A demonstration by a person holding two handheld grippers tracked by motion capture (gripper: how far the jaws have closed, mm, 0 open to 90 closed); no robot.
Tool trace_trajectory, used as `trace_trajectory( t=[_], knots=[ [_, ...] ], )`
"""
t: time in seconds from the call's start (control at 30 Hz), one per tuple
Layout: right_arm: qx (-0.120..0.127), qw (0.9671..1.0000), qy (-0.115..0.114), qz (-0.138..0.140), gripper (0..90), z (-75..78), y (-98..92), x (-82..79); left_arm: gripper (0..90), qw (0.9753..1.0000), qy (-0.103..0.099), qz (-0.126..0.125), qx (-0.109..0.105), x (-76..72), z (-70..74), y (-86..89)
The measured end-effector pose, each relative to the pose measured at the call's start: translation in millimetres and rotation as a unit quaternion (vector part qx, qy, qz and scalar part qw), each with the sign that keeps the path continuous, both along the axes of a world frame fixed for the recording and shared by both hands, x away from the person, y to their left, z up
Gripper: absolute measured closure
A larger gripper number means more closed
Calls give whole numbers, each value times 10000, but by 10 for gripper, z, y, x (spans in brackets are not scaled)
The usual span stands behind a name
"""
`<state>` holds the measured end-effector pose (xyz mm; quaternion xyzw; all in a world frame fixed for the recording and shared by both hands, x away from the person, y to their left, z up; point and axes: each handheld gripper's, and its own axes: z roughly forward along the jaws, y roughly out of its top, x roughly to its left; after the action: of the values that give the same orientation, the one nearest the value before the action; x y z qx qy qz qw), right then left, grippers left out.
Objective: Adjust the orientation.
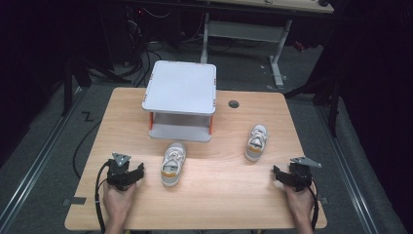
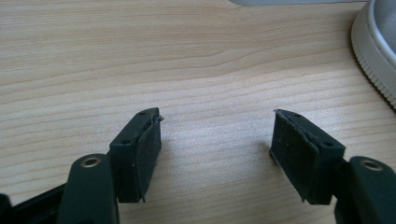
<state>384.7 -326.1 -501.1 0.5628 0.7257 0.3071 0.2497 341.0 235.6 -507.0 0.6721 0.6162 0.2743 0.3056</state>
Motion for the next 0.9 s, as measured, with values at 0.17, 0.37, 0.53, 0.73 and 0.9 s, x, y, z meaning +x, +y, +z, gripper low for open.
trace_trajectory(
  t=[0.17,0.37,0.53,0.73,0.9],
  knots=[
    [-6,10000,-5,5,280,0,0,4,336,10000,1,-2,11,0,1,2],
    [-8,10000,-7,4,281,0,0,6,357,10000,-20,53,-5,-1,1,2],
    [-11,10000,-14,13,280,-1,2,11,366,10000,-18,48,-81,-9,5,13],
    [-4,10000,-10,13,280,-1,3,12,413,9999,-13,9,-107,-14,12,22],
    [-5,10000,-9,16,279,-1,4,12,425,9997,41,-63,-212,-17,37,-12]
  ],
)
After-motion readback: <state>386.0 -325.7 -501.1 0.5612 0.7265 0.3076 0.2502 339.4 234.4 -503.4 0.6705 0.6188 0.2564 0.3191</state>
